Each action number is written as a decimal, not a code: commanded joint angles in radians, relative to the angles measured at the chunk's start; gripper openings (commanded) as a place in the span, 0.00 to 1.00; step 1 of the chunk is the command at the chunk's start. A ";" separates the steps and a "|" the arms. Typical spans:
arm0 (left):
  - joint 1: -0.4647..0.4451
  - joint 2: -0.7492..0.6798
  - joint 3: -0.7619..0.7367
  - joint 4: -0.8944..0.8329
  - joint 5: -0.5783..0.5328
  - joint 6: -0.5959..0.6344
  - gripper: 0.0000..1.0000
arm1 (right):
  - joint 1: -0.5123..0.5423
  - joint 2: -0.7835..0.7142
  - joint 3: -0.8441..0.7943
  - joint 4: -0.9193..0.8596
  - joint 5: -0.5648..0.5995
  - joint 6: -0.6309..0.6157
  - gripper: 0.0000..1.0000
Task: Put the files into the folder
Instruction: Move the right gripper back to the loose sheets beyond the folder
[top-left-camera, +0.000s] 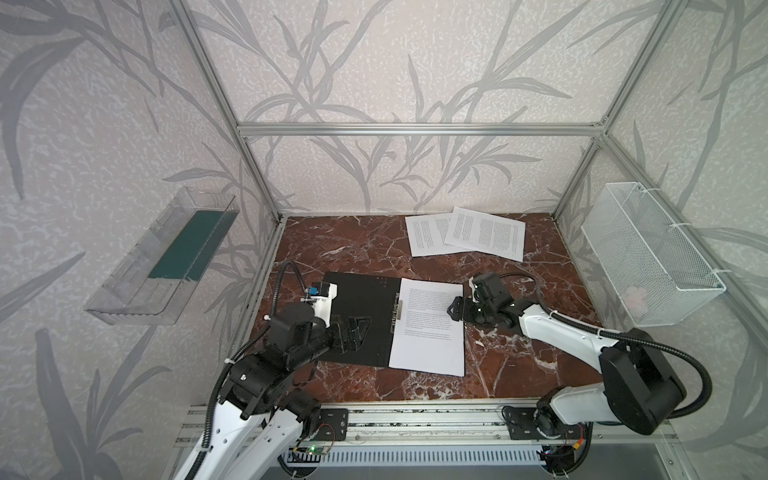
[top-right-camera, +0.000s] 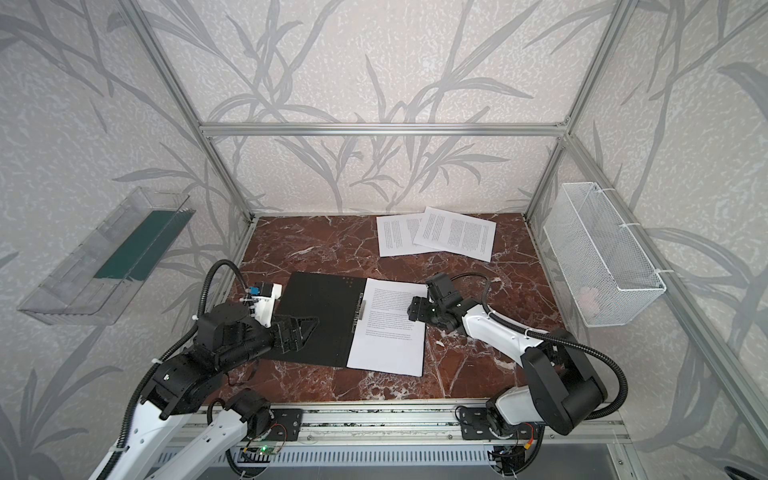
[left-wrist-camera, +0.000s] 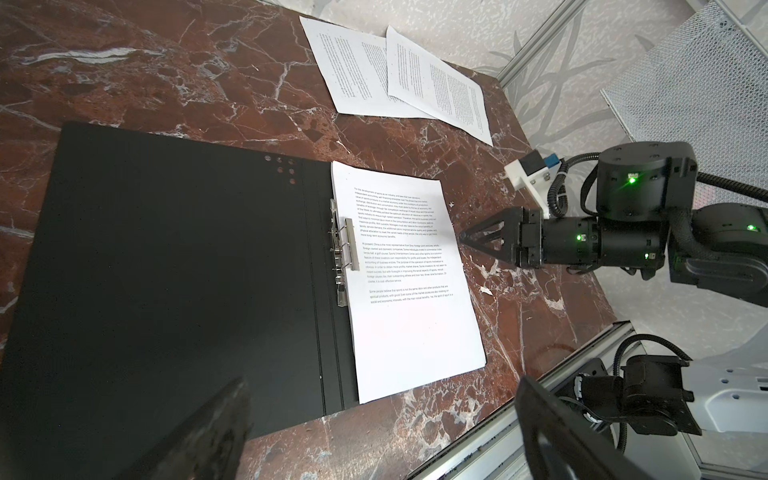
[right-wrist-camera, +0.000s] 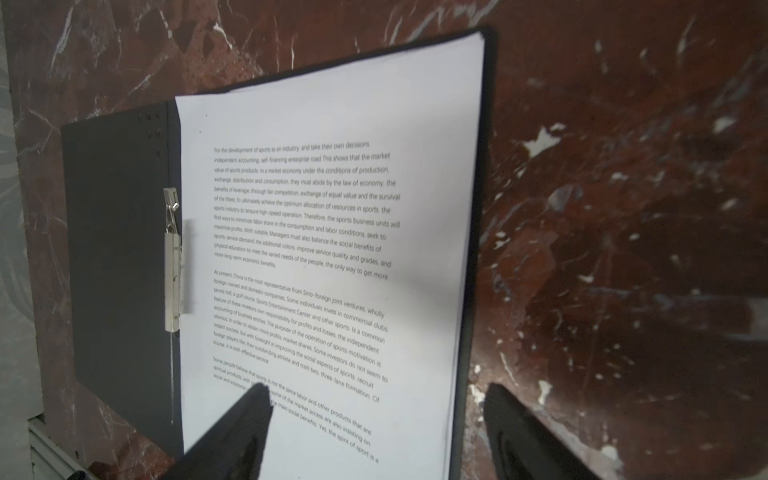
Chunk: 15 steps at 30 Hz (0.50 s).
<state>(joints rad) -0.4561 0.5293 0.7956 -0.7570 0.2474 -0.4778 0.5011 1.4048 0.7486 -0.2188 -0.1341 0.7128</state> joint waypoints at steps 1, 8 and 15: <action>0.001 -0.015 -0.015 -0.001 0.018 0.019 0.99 | -0.083 0.000 0.085 -0.058 0.051 -0.064 0.91; 0.000 -0.036 -0.025 0.013 0.027 0.012 0.99 | -0.298 0.248 0.383 -0.129 0.005 -0.119 0.99; 0.003 -0.024 -0.027 0.021 0.050 0.017 0.99 | -0.403 0.558 0.721 -0.153 -0.033 -0.129 0.99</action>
<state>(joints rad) -0.4561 0.5014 0.7750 -0.7483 0.2794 -0.4782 0.1181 1.8927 1.3731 -0.3302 -0.1436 0.6086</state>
